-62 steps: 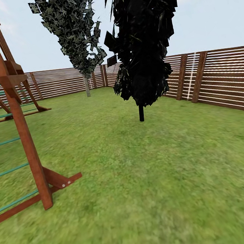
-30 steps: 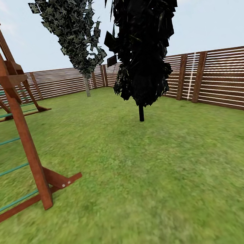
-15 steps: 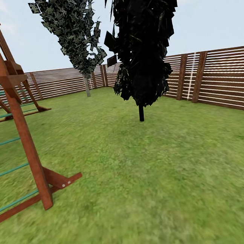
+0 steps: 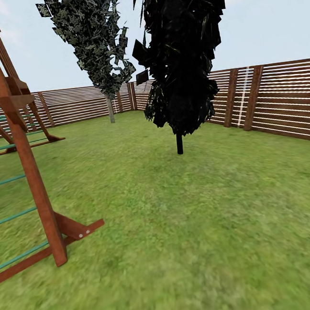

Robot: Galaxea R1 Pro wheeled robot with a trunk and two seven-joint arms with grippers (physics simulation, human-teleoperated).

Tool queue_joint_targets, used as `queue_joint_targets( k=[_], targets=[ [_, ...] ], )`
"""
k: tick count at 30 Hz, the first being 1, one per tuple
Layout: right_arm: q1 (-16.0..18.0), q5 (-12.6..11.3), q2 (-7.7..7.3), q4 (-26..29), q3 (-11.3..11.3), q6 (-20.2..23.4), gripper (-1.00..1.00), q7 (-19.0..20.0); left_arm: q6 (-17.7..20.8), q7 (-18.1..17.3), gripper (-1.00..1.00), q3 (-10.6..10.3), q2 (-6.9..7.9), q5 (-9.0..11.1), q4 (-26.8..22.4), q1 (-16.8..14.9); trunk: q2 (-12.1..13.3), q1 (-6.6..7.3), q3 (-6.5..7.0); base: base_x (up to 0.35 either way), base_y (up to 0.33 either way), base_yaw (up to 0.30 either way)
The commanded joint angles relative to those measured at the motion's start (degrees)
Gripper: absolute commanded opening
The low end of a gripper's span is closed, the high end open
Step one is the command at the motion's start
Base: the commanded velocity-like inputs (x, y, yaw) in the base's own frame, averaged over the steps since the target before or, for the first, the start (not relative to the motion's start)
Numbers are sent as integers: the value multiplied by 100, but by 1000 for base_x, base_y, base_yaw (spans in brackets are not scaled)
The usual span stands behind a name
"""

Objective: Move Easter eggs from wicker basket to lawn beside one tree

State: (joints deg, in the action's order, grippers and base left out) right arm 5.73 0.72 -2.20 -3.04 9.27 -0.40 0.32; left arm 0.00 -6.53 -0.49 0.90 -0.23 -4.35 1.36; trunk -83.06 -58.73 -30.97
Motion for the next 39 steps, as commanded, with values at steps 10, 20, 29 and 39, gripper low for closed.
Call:
queue_joint_targets(
  k=[10,20,29,39],
  targets=[
    [8,9,1,-13,31,-4,100,3,0,-18,100,-4,1,-3,-13,5,-2,0,-4,0,0,0],
    [8,8,1,-13,31,-4,100,3,0,-17,100,-4,2,-3,-13,5,-2,0,-4,0,0,0],
    [8,9,1,-14,31,-4,100,4,0,-17,100,-4,0,-3,-13,5,-2,0,-4,0,0,0],
    [8,7,0,-13,31,-4,100,5,0,-18,100,-4,1,-3,-13,5,-2,0,-4,0,0,0]
  ],
)
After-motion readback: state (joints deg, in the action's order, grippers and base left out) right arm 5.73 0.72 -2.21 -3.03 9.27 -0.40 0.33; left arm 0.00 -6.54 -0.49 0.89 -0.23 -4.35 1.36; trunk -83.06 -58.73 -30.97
